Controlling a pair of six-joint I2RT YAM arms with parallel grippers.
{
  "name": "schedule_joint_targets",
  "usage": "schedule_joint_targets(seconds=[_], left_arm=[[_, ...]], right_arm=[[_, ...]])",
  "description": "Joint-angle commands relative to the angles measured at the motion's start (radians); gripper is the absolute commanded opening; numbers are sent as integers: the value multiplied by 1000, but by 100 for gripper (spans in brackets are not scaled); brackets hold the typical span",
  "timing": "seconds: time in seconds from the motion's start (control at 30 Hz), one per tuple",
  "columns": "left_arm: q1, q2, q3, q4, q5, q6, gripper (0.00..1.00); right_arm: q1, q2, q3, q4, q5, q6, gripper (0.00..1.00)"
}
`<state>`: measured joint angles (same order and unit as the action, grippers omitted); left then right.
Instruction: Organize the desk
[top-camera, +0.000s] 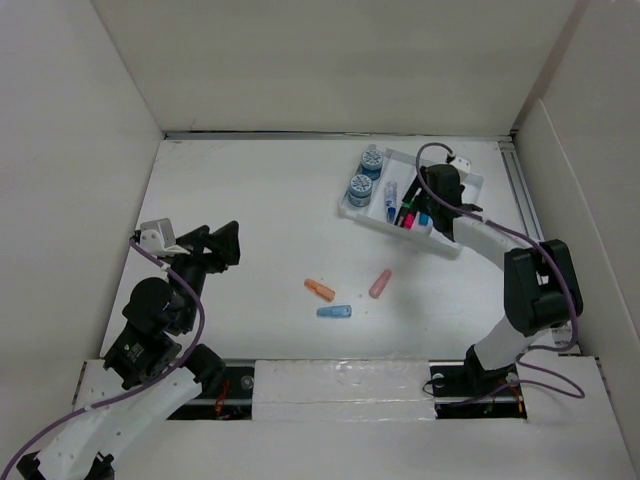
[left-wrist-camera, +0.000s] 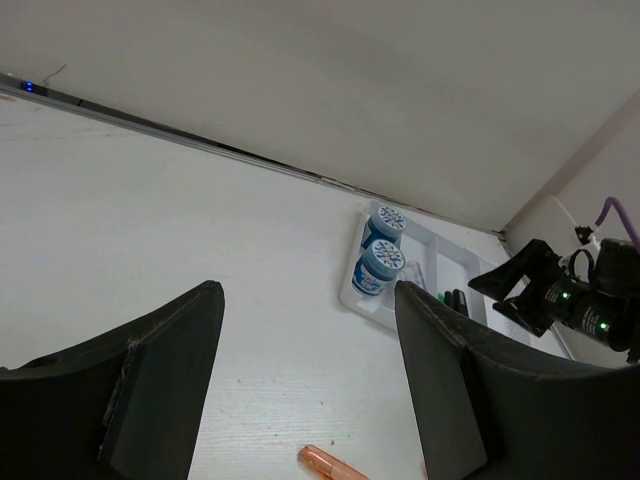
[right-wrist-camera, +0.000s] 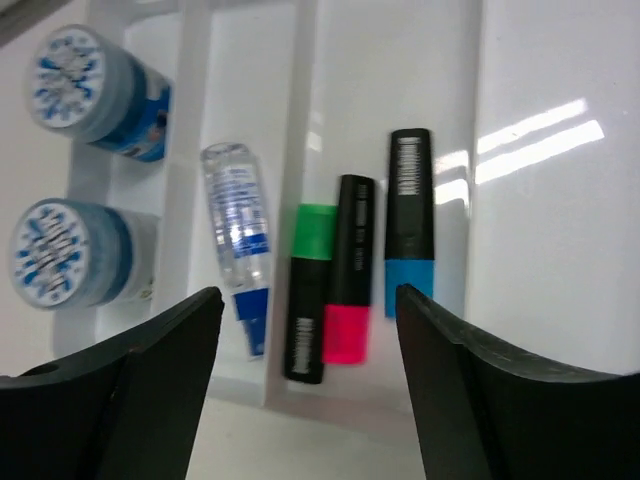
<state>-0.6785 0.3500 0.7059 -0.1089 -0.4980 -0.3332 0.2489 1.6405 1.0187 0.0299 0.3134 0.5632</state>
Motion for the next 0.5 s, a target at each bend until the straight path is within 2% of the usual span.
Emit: schedule_joint_targets(seconds=[0.0, 0.07, 0.13, 0.17, 0.2, 0.3, 0.33, 0.4, 0.43, 0.47], left_arm=[[4, -2, -5, 32, 3, 3, 65], [4, 4, -5, 31, 4, 3, 65], [4, 3, -5, 34, -5, 3, 65], [4, 4, -5, 35, -8, 3, 65], [4, 7, -5, 35, -5, 3, 65], [4, 18, -5, 37, -2, 5, 66], [4, 21, -3, 40, -5, 6, 66], [4, 29, -2, 38, -4, 6, 66], [4, 30, 0, 37, -1, 6, 66], [4, 30, -2, 35, 1, 5, 66]], right_arm=[[71, -134, -8, 67, -33, -35, 74], [160, -177, -90, 131, -129, -86, 33], [240, -209, -155, 151, -224, -141, 0], [284, -208, -169, 147, -244, -163, 0], [375, -200, -180, 139, -253, -184, 0], [542, -166, -201, 76, -227, -221, 1], [581, -160, -204, 56, -223, -233, 21], [651, -145, -203, 35, -192, -237, 49], [706, -137, -198, 19, -185, -237, 68], [730, -113, -178, 10, -178, -235, 73]])
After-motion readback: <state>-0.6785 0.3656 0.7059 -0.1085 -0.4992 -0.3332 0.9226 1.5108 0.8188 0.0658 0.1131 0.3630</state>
